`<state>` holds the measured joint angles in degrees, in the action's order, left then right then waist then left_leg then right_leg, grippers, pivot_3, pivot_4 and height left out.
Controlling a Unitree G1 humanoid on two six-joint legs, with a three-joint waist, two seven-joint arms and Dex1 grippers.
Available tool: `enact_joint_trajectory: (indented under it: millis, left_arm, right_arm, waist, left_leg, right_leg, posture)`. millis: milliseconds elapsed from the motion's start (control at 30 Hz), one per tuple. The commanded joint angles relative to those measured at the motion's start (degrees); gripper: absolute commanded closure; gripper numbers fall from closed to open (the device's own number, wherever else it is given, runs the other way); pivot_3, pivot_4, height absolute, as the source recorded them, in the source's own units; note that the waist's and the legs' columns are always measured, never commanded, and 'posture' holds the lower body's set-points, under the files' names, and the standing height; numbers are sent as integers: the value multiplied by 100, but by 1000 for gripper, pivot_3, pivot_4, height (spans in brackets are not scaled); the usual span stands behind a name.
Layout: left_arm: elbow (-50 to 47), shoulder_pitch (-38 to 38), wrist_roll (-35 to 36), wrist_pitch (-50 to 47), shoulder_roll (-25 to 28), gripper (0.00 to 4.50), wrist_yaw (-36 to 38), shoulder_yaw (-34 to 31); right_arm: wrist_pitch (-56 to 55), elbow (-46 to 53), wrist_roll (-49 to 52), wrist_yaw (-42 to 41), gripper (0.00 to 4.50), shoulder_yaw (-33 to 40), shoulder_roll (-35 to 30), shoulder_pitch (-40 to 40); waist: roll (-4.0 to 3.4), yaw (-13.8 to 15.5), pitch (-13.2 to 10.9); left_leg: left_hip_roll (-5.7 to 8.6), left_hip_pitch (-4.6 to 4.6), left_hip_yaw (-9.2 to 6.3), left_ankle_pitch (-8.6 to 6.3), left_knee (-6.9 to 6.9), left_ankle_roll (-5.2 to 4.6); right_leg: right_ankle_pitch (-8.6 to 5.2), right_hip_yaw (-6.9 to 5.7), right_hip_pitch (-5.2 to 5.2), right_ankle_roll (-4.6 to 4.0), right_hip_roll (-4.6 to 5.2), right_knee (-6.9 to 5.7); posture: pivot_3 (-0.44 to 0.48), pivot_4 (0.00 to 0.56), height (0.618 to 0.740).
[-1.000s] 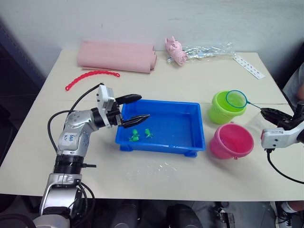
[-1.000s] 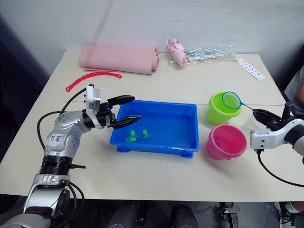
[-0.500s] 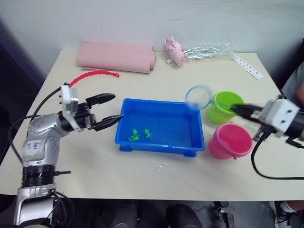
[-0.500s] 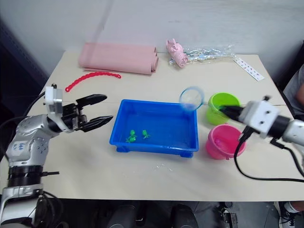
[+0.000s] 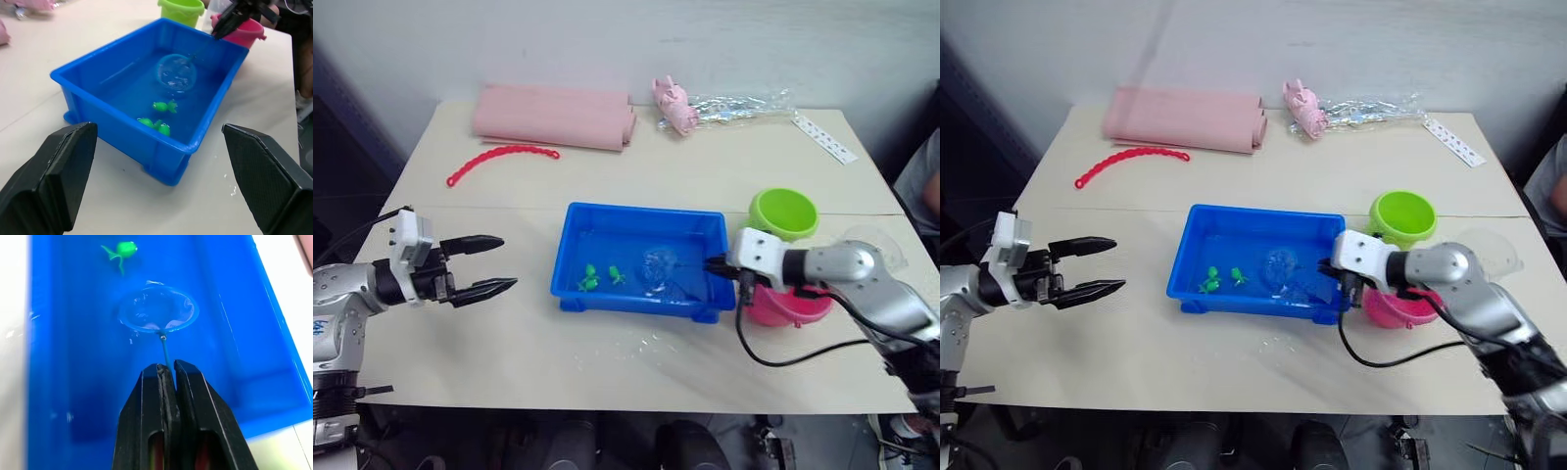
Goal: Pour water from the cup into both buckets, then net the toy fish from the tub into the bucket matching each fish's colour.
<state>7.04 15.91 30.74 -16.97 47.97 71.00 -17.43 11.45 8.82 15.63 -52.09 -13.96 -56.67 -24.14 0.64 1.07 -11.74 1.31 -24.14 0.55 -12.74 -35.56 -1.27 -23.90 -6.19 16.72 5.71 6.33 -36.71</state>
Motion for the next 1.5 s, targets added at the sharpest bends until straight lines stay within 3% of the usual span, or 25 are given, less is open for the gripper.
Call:
enact_joint_trajectory:
  millis: [33,233,400,800,1200,1500]
  left_arm:
    - [-174,102,-99,123,291,35,237,65]
    - [-160,334,-241,195,322,35,378,356]
    - [-161,423,-205,150,309,35,381,394]
    - [17,664,-93,-123,106,35,304,484]
    - [344,1256,-215,7,-251,35,249,692]
    - [172,1432,18,-210,-697,35,74,693]
  right_arm:
    - [47,-836,-908,-222,4500,-901,1084,-1126]
    - [523,-937,-792,-405,4500,-1056,1721,-1376]
    - [532,-885,-817,-448,4500,-951,1717,-1244]
    - [1113,-408,-127,-298,4500,112,2149,-735]
    - [1444,391,529,-581,4500,976,1773,-278]
    - [1788,1285,973,-365,4500,1990,1271,702]
  waist:
    - [0,-13,0]
    - [1,-106,0]
    - [1,-125,0]
    - [1,-126,0]
    - [2,-114,0]
    - [2,-108,1]
  left_leg:
    - [0,1,1,0,0,0]
    - [0,0,2,1,6,3]
    - [1,-6,11,2,10,3]
    - [-2,-10,31,7,14,11]
    - [-1,-12,34,7,16,12]
    - [-1,-14,36,7,17,11]
  right_leg:
    - [0,2,1,0,0,-8]
    - [0,4,12,0,-1,-29]
    - [0,12,27,0,-2,-41]
    - [0,32,63,0,0,-81]
    - [0,32,66,0,1,-81]
    - [0,31,64,0,2,-78]
  posture:
    - [0,150,740]
    - [0,150,740]
    - [0,150,740]
    - [0,150,740]
    - [0,150,740]
    - [0,150,740]
